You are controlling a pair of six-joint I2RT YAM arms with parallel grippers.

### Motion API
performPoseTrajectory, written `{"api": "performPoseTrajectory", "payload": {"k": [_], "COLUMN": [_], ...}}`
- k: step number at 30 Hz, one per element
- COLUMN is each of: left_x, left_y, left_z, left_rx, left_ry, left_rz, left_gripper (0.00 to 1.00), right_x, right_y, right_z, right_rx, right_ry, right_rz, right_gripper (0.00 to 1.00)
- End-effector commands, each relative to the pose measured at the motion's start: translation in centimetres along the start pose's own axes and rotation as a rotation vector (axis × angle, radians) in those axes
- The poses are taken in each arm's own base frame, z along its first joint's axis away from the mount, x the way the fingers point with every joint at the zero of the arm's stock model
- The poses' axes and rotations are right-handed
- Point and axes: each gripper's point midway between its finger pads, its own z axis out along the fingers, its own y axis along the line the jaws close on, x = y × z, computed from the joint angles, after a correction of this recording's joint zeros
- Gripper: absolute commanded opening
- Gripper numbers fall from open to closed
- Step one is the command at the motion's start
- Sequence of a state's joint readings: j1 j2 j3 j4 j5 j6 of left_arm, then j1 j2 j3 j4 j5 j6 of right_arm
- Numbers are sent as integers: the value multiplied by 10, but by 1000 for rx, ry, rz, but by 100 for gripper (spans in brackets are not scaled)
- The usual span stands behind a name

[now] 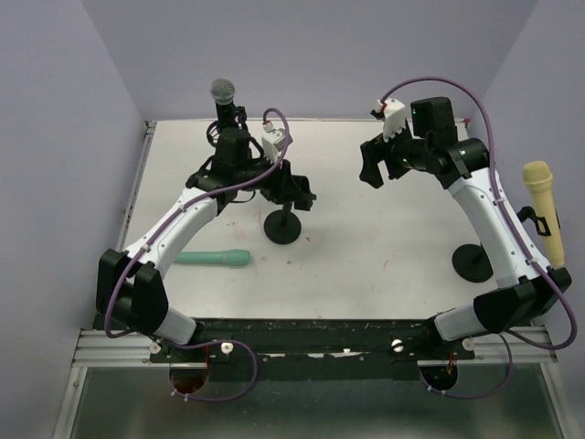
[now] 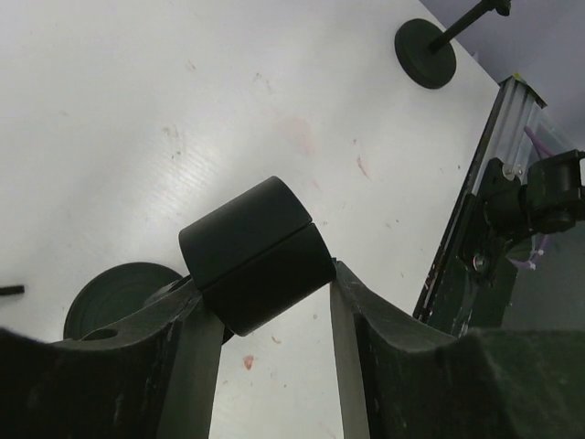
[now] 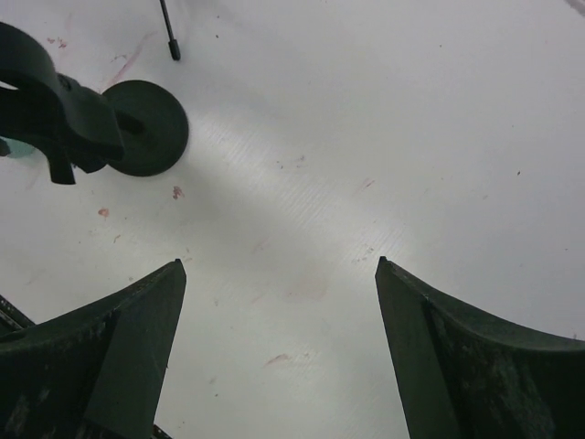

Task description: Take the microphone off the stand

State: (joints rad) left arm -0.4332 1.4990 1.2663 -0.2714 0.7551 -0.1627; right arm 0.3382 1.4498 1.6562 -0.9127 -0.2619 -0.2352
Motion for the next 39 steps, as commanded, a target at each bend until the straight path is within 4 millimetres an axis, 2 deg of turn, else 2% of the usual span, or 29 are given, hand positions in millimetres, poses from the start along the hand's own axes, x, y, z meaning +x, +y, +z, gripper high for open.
{"api": "performPoseTrajectory", "payload": {"k": [1,7,10,13,20,24,27,29,35,39], "left_x": [12,31,40,41,27,22,17,12,-2,-18], "left_y": [-15,-18,-3,11,41,66,90,98,127,144], "left_z": [-36,-60,-74,-91,-130,-154,-179,-191,-217,-230], "left_rx": [16,-32,-110,-185,-348,-431,-506,-527,-607,-613], "left_ry": [-9,-11,-23,-50,-147,-202,-260,-292,-386,-457], "left_rz": [66,110,95,80,76,18,-50,-75,-146,-208], "left_gripper": [35,35,35,35,35,34,34,34,35,35], "right_x": [-19,-26,-28,-34,-33,-36,-36,-35,-34,-34], "right_y": [-5,-4,-3,-2,-1,-2,-2,-3,-2,-4], "right_z": [6,22,30,35,45,48,49,50,52,53], "right_rx": [-3,-39,-62,-81,-100,-102,-102,-104,-109,-105], "right_ry": [-36,-32,-27,-31,-23,-26,-25,-23,-22,-22], "right_rz": [3,28,41,47,56,56,51,50,50,46], "right_gripper": [92,92,92,91,91,91,91,91,90,90]}}
